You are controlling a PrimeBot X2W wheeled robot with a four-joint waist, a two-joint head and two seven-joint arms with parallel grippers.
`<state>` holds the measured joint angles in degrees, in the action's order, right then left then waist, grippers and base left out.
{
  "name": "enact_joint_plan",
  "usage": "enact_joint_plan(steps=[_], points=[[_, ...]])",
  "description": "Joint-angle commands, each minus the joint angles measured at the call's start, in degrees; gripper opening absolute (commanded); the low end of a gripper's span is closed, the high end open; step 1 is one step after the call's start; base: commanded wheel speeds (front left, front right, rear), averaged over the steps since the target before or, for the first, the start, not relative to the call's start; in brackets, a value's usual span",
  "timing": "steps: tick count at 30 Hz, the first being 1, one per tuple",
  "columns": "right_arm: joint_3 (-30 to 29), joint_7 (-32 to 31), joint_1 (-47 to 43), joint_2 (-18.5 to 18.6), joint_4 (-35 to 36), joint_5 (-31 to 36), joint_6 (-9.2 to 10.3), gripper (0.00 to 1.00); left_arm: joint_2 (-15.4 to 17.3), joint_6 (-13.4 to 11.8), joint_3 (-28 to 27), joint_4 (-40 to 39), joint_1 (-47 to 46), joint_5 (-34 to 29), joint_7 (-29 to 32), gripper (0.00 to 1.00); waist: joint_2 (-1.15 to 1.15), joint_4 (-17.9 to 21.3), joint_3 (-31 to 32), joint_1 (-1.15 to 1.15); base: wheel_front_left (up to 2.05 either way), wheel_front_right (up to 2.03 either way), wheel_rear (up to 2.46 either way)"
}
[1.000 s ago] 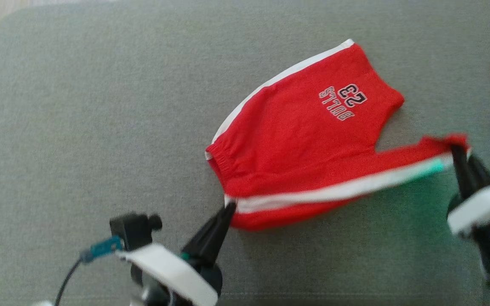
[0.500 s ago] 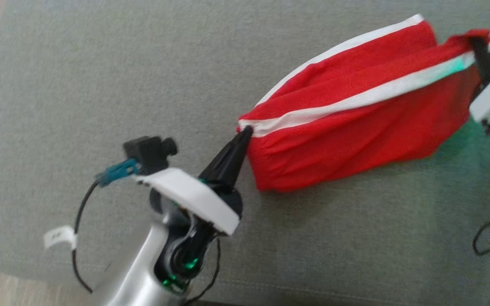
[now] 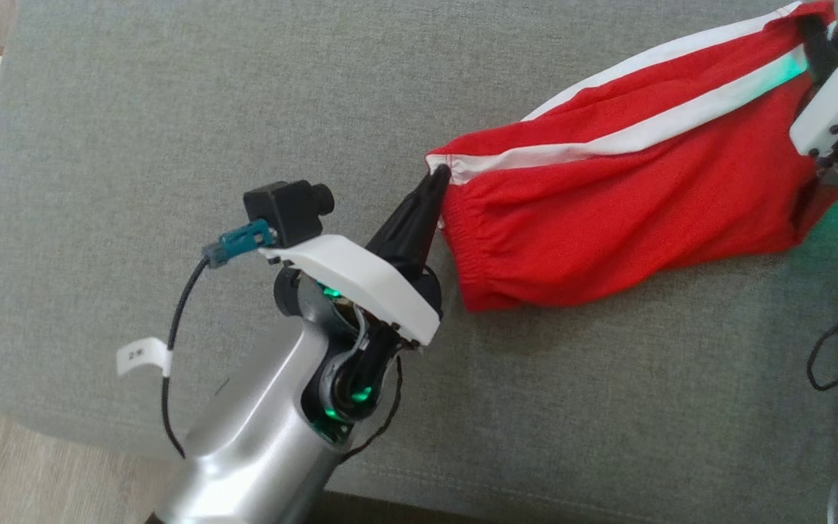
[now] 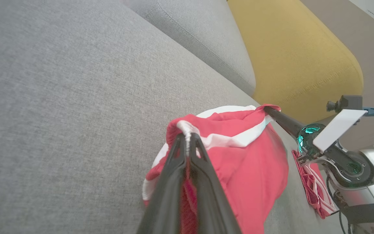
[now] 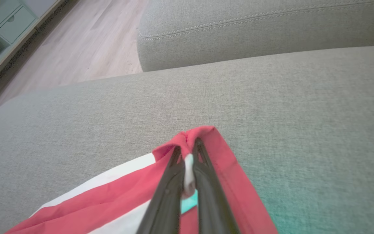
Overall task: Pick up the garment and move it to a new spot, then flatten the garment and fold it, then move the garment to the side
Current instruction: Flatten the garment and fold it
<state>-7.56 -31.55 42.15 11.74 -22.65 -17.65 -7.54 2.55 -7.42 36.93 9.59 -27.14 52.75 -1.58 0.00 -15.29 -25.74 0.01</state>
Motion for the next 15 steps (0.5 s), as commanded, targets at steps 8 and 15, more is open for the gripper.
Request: enact_joint_plan(steps=[8,15], points=[[2.82,5.67,1.84,2.14,-0.72,-1.54,0.05,1.00,0.33,-2.22,1.17,0.65,-1.70,2.91,-4.55,1.00,0.00,0.40,0.50,-0.01,0.00,0.00,0.00],[8.68,9.71,-1.90,7.17,2.07,-2.20,0.05,1.00,0.83,-7.37,1.35,0.44,1.02,-2.47,-11.28,1.00,0.00,1.79,2.52,-0.01,0.00,0.00,0.00]])
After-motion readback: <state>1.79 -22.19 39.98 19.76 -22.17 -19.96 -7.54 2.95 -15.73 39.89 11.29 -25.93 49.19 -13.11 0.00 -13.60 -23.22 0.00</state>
